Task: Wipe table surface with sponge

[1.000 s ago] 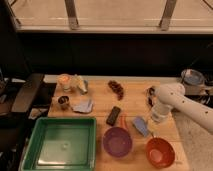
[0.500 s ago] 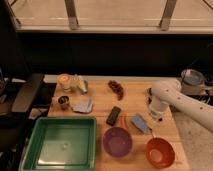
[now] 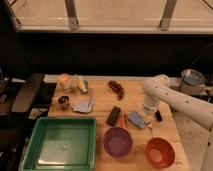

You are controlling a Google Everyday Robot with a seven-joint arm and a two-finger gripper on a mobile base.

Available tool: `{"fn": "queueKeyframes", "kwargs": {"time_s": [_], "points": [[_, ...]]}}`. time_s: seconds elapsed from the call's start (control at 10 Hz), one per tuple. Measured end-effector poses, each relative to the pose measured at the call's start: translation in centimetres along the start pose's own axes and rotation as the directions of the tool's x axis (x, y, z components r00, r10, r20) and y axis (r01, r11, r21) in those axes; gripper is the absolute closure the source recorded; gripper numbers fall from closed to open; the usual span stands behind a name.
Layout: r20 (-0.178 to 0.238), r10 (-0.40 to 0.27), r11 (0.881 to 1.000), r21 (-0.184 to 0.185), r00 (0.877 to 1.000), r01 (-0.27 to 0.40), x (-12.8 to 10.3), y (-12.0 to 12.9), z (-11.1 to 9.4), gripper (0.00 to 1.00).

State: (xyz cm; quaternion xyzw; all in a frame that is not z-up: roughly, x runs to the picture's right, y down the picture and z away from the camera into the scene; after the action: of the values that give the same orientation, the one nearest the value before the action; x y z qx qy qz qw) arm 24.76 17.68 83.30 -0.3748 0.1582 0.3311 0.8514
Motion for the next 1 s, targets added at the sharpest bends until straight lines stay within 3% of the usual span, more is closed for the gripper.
{"fn": "queueKeyframes", "kwargs": {"time_s": [0.2,0.4,0.7,1.0], "points": [[-0.006,-0.001,1.000,0.011,1.000,0.001,-0.1,-0.3,-0.1,1.00],[-0.018,0.022,1.000,0.017,1.000,-0.021,1.2,-0.7,0.0,1.00],[-0.035,0.088,0.995,0.043,0.996,-0.086,3.7,-3.6,-0.6,1.00],[-0.029,0.098,0.992,0.079,0.995,-0.096,2.4,-5.5,-1.7,1.00]]}}
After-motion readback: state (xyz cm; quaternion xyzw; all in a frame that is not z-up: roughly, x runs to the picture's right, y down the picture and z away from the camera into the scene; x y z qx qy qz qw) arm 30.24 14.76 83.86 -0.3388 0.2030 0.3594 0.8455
